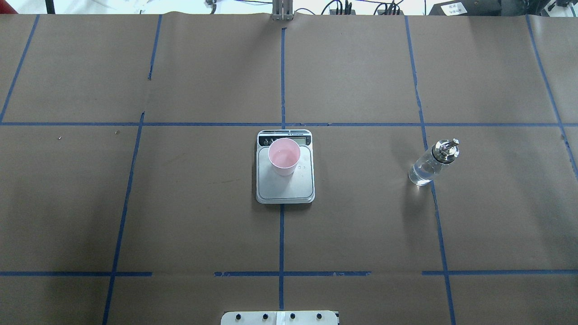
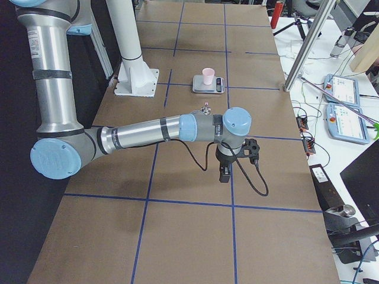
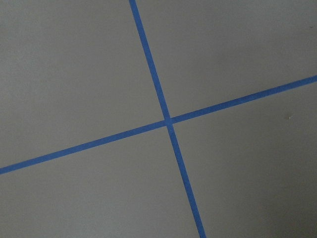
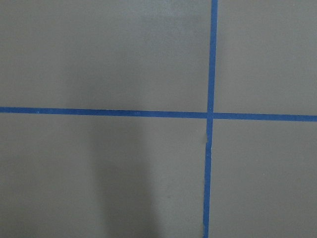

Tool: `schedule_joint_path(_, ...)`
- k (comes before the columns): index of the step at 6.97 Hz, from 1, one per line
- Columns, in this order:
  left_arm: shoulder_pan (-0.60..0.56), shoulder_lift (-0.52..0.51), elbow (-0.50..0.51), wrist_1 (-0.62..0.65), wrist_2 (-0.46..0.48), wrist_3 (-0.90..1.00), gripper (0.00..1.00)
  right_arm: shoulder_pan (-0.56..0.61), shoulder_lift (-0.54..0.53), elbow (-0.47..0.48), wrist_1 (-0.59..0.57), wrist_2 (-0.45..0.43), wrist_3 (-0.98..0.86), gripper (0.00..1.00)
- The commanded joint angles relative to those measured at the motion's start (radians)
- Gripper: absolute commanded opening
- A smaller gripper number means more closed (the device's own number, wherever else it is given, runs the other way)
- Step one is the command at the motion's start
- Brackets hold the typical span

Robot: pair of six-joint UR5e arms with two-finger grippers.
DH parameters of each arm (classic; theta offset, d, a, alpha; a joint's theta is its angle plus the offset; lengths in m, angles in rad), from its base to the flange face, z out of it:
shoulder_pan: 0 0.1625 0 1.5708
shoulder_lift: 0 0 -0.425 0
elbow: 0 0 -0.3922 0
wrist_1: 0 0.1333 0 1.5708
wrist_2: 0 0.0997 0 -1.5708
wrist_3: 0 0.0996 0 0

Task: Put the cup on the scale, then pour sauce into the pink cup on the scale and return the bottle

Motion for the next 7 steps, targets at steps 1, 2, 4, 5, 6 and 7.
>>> schedule_joint_path(1, 0.0, 0.002, -0.006, 0.032, -0.005, -0.003, 1.0, -0.004, -0.008, 0.002, 0.014, -0.003, 0.013, 1.0)
schedule_joint_path(2, 0.0, 0.001, -0.006, 0.022, -0.005, -0.001, 1.0, -0.027, -0.047, -0.01, 0.017, -0.006, 0.013, 1.0)
schedule_joint_path(4, 0.0, 0.004, -0.049, 0.036, -0.007, -0.003, 1.0, -0.032, -0.052, 0.002, 0.018, 0.003, 0.013, 1.0)
schedule_joint_path(5, 0.0, 0.014, -0.048, 0.031, -0.039, -0.003, 1.0, -0.032, -0.052, 0.019, 0.029, 0.0, 0.015, 1.0)
schedule_joint_path(6, 0.0, 0.018, -0.067, 0.033, -0.047, -0.005, 1.0, -0.03, -0.048, 0.022, 0.05, -0.003, 0.015, 1.0)
schedule_joint_path(7, 0.0, 0.016, -0.061, 0.034, -0.05, -0.003, 1.0, -0.032, -0.048, 0.02, 0.052, -0.005, 0.015, 1.0)
